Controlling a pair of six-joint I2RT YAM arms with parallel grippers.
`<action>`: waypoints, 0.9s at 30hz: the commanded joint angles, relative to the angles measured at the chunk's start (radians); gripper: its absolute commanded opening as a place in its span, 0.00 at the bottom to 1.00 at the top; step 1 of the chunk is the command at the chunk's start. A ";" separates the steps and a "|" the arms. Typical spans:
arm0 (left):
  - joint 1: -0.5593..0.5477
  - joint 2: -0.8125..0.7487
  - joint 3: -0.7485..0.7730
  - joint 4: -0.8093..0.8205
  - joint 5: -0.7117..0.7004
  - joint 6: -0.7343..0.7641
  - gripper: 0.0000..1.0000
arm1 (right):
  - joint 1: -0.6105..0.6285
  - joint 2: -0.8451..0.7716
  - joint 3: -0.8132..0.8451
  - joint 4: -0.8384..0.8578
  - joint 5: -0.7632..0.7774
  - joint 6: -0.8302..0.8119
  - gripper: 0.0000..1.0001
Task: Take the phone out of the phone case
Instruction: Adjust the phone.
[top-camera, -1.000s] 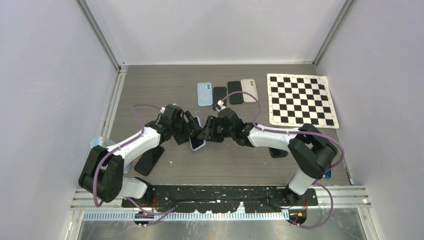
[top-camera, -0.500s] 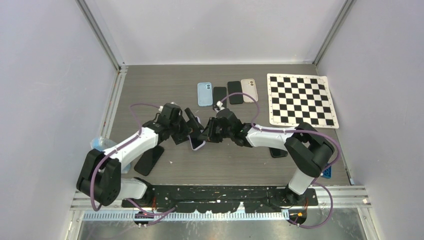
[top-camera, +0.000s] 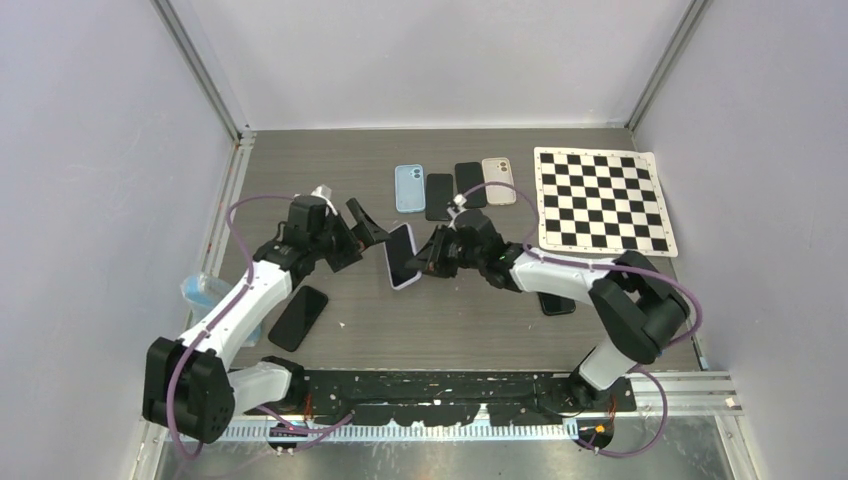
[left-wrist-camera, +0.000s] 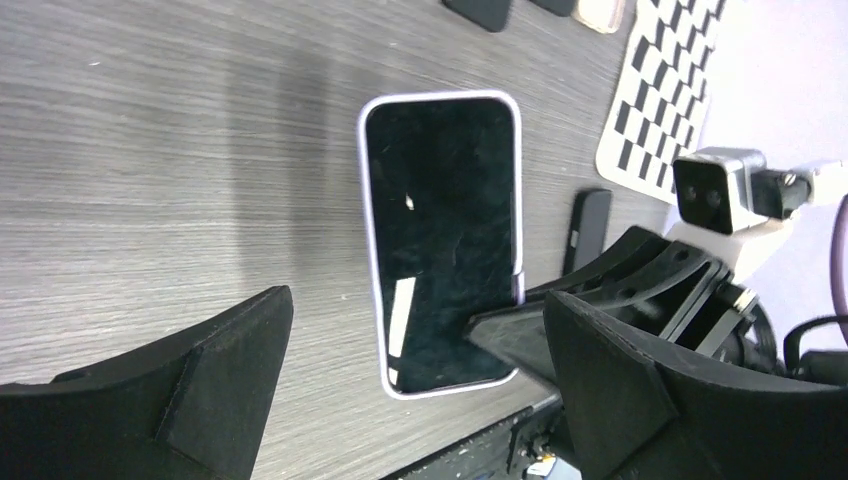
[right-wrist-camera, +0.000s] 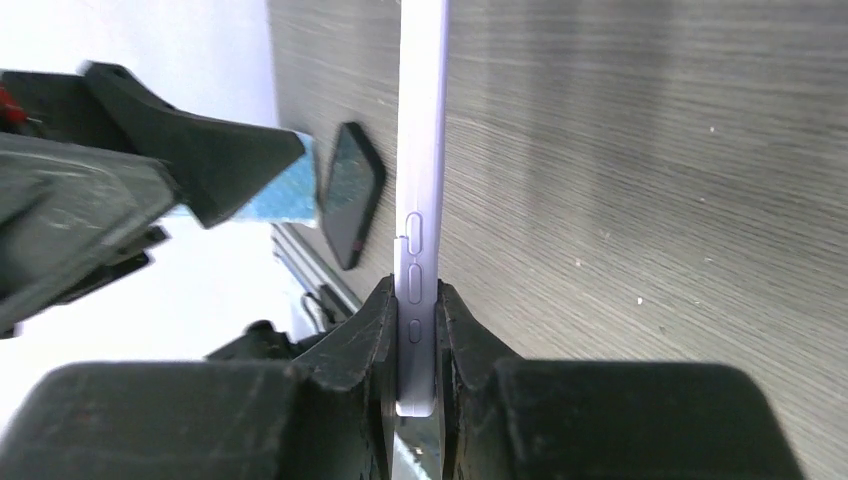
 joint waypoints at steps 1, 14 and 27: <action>0.026 -0.056 0.067 0.051 0.163 0.048 1.00 | -0.049 -0.175 0.008 0.169 -0.050 0.059 0.01; 0.030 -0.085 0.155 0.398 0.486 -0.149 0.84 | -0.097 -0.340 0.064 0.231 -0.168 0.126 0.01; 0.029 -0.054 0.176 0.577 0.669 -0.366 0.65 | -0.097 -0.264 0.083 0.395 -0.322 0.215 0.01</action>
